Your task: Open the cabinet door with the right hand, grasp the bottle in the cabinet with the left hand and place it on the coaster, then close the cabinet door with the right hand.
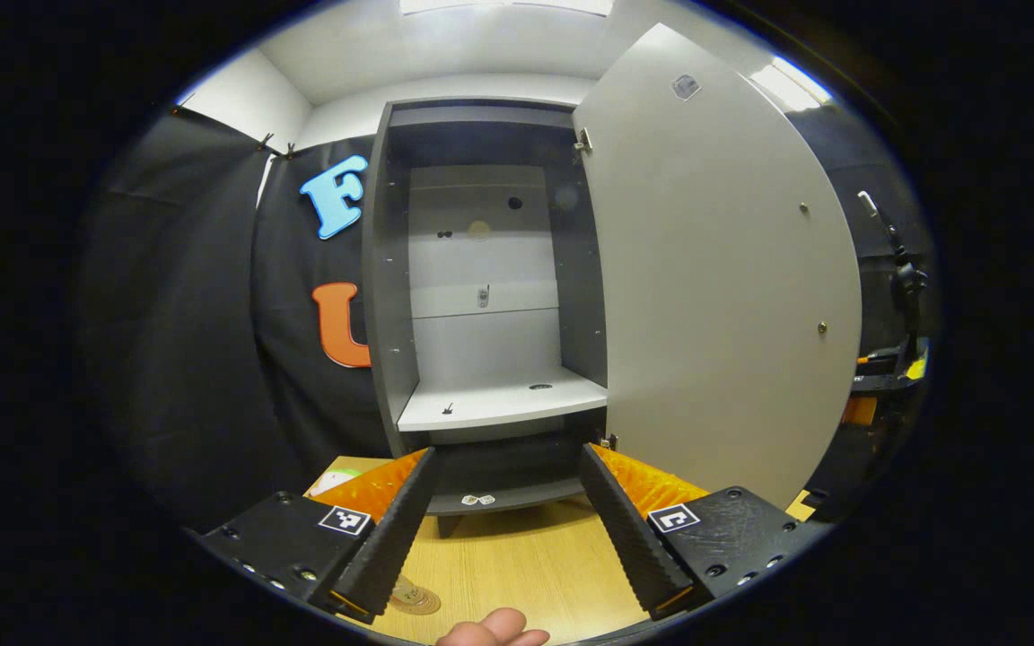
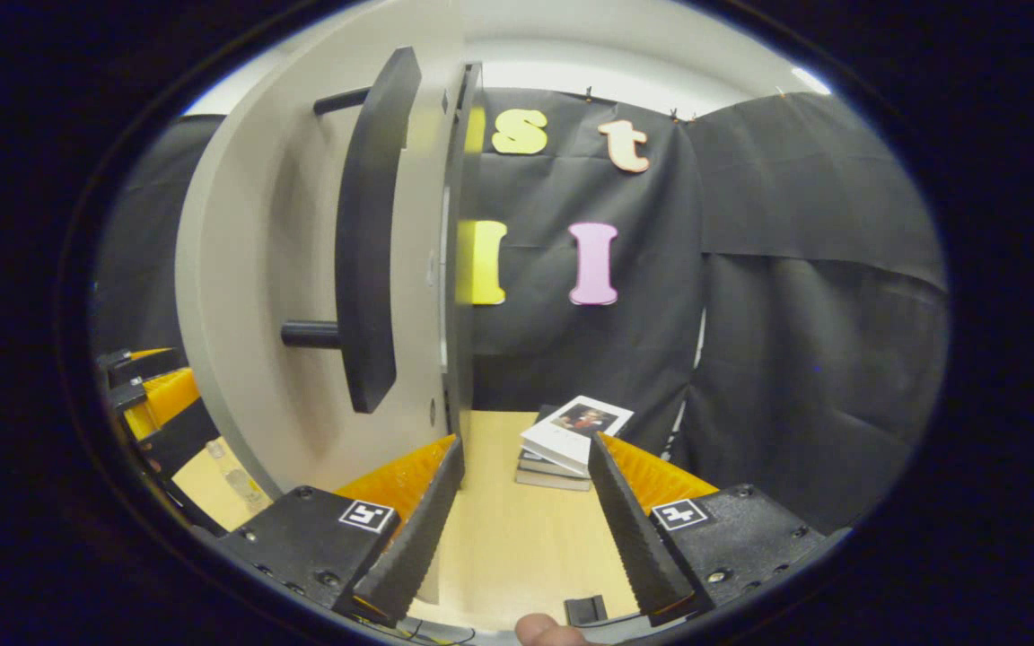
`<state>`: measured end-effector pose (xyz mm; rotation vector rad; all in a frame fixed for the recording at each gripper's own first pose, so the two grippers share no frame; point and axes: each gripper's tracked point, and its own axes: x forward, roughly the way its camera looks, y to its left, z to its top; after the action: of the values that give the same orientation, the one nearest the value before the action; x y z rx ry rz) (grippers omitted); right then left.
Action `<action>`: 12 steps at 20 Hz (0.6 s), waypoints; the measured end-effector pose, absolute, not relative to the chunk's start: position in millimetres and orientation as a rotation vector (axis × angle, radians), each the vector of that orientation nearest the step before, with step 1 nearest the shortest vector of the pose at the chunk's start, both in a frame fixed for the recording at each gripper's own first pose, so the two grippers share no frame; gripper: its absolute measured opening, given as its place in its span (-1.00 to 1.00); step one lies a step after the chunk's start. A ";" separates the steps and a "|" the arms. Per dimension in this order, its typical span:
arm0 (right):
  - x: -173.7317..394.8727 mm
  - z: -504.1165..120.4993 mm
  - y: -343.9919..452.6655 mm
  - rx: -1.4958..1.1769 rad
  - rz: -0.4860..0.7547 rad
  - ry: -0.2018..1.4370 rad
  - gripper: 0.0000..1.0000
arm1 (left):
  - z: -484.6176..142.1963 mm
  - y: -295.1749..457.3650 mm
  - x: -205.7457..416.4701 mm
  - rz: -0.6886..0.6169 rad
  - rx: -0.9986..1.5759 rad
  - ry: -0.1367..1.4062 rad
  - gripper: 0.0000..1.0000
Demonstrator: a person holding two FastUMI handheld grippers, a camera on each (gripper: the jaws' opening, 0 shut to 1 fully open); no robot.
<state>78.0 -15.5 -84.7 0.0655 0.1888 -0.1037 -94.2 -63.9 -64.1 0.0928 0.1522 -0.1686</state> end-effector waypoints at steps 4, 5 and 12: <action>68.5 -89.5 -1.2 0.129 -0.199 0.207 0.79 | -77.6 -28.3 -90.6 -0.227 0.087 0.145 0.92; 65.3 -88.6 4.6 0.136 -0.215 0.214 0.80 | -80.8 -19.3 -90.0 -0.230 0.085 0.151 0.93; 74.2 -75.4 76.1 0.089 -0.157 0.161 0.80 | -94.1 25.6 -79.1 -0.175 0.081 0.169 0.92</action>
<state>74.2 76.1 -75.4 0.0891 0.1612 -0.1565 -79.1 25.6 -94.1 0.0806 0.1687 -0.1745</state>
